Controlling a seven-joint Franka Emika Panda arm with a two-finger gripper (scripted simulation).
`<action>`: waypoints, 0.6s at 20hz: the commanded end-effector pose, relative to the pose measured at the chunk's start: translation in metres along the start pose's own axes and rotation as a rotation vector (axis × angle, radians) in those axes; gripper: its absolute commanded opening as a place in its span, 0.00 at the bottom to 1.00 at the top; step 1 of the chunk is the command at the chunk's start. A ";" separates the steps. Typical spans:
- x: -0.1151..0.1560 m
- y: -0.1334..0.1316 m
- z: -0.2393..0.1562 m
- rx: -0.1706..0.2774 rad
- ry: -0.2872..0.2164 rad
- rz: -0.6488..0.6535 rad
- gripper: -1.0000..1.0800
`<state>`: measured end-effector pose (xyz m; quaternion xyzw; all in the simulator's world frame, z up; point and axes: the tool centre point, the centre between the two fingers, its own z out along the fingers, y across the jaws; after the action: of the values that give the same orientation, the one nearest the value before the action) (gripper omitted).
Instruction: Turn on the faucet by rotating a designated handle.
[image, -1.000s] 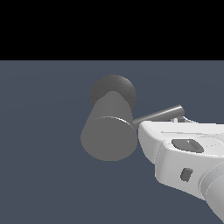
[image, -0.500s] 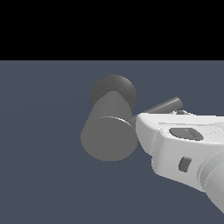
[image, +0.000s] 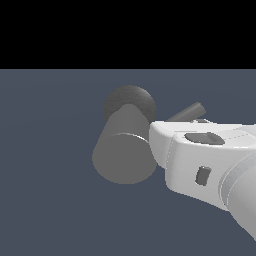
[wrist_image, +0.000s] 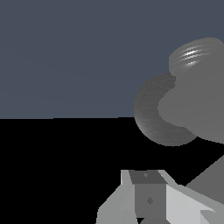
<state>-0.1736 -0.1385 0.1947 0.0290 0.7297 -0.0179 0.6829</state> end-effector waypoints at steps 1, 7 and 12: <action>-0.022 0.014 0.002 -0.015 -0.044 -0.002 0.00; -0.039 0.026 0.001 -0.019 -0.054 -0.003 0.00; -0.052 0.036 0.001 -0.021 -0.062 -0.004 0.00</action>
<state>-0.1724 -0.1133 0.2231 0.0254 0.7284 -0.0148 0.6846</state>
